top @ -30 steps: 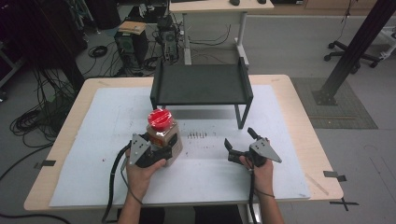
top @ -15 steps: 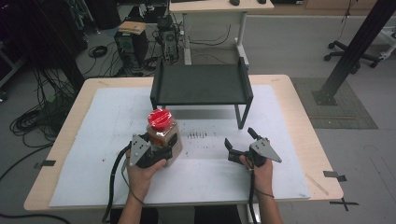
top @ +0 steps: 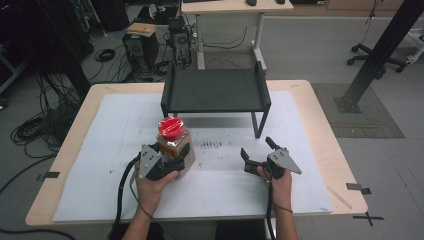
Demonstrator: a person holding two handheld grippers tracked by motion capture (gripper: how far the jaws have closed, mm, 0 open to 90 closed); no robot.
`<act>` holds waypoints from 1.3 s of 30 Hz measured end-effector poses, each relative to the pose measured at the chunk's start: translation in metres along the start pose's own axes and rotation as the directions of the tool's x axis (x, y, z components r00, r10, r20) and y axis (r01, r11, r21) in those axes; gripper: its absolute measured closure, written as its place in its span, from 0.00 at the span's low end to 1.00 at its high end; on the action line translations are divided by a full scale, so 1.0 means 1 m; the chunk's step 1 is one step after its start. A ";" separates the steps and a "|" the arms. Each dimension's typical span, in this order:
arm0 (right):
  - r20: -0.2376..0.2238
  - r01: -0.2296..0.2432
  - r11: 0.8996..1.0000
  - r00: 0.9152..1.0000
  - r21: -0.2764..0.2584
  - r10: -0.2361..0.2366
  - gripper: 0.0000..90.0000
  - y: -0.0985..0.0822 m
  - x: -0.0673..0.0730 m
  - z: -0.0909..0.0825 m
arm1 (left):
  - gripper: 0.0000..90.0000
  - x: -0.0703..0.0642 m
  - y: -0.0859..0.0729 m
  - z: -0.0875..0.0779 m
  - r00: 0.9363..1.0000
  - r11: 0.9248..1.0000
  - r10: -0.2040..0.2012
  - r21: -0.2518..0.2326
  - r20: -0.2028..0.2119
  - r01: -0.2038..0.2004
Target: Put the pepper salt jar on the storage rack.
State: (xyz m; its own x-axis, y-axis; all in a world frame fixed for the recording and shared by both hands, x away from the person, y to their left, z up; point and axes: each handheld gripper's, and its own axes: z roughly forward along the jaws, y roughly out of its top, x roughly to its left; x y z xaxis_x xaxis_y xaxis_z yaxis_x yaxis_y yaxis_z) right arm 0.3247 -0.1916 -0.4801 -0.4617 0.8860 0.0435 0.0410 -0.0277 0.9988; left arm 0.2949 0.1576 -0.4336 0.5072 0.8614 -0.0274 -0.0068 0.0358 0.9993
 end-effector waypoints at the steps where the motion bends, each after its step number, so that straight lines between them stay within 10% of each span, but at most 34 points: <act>1: 0.001 0.000 1.000 1.000 0.002 0.000 0.00 0.000 0.000 0.000 | 0.27 0.000 0.000 0.000 1.000 1.000 0.000 0.000 0.000 0.000; 39: 0.002 0.006 1.000 1.000 0.002 -0.006 0.00 0.000 0.001 0.000 | 0.27 0.001 -0.001 0.000 1.000 1.000 0.004 -0.005 0.005 -0.004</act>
State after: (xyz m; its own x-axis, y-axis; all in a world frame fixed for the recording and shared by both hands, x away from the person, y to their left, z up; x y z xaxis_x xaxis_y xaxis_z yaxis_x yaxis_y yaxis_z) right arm 0.3244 -0.1911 -0.4800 -0.4602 0.8871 0.0371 0.0397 -0.0212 0.9990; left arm 0.2953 0.1582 -0.4341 0.5112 0.8591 -0.0228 -0.0131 0.0343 0.9993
